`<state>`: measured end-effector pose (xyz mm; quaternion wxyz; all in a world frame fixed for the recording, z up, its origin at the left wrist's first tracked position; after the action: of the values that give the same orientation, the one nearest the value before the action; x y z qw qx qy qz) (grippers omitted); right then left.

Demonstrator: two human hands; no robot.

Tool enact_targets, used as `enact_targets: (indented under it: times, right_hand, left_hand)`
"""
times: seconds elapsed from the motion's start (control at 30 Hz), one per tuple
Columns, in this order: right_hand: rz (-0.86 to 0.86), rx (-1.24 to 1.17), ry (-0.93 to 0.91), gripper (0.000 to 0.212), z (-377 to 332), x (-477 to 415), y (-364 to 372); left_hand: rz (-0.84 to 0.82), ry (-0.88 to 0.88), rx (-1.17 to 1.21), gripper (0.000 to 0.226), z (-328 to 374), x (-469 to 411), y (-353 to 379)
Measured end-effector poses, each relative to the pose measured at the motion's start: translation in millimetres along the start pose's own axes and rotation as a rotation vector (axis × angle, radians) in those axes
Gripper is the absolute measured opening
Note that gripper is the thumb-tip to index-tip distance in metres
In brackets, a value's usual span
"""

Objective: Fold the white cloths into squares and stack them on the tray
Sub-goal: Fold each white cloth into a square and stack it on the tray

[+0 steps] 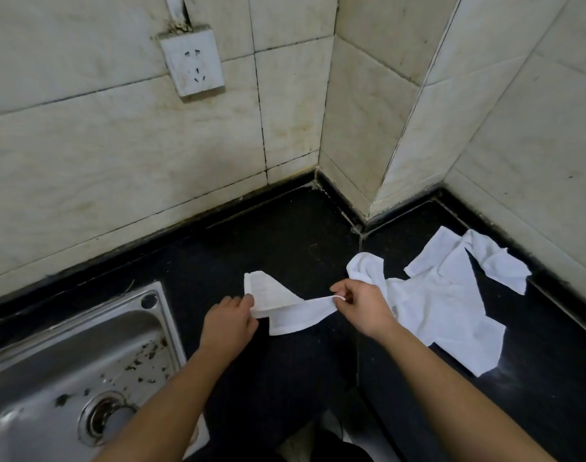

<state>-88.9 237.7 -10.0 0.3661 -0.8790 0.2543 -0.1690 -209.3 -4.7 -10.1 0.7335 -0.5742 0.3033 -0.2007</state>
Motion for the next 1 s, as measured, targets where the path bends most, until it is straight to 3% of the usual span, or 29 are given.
enact_targets:
  times: [0.13, 0.23, 0.33, 0.4, 0.5, 0.7, 0.8, 0.9, 1.0]
  right_hand:
    - [0.022, 0.037, -0.080, 0.017, -28, -21, -8]
    - [0.035, 0.020, -0.110, 0.010, -43, -37, -17]
    - [0.067, 0.017, -0.152, 0.011, -63, -57, -31]
    - [0.105, 0.024, -0.201, 0.012, -79, -72, -40]
    - [0.183, 0.058, -0.294, 0.017, -110, -93, -57]
    - [0.389, 0.004, -0.439, 0.017, -160, -108, -97]
    - [0.379, -0.002, -0.471, 0.021, -155, -100, -93]
    - [0.264, 0.071, -0.477, 0.025, -122, -85, -56]
    - [0.044, 0.207, -0.385, 0.025, -67, -62, 3]
  left_hand:
    - [0.172, -0.003, 0.017, 0.007, -12, -27, -35]
    - [0.256, 0.011, 0.055, 0.018, -19, -42, -53]
    - [0.295, 0.040, 0.045, 0.014, -25, -60, -72]
    - [0.308, 0.017, 0.052, 0.005, -33, -76, -86]
    - [0.355, -0.061, 0.091, 0.013, -47, -106, -111]
    - [0.608, -0.080, 0.162, 0.013, -46, -140, -172]
    - [0.681, -0.032, 0.114, 0.012, -42, -127, -174]
    - [0.633, 0.031, 0.088, 0.012, -43, -96, -136]
    - [0.389, 0.090, 0.075, 0.008, -43, -48, -60]
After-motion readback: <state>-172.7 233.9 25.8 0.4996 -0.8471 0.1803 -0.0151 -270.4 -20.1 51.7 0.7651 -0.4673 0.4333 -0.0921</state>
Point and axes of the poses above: each hand's wrist, its own x-axis away from the middle knuckle, its own y-axis out of the palm, z = x × y, the point moved 9 cm from there along -x, towards the middle knuckle, and after that the axes turned 11 degrees about z, right-handed, at the moved point
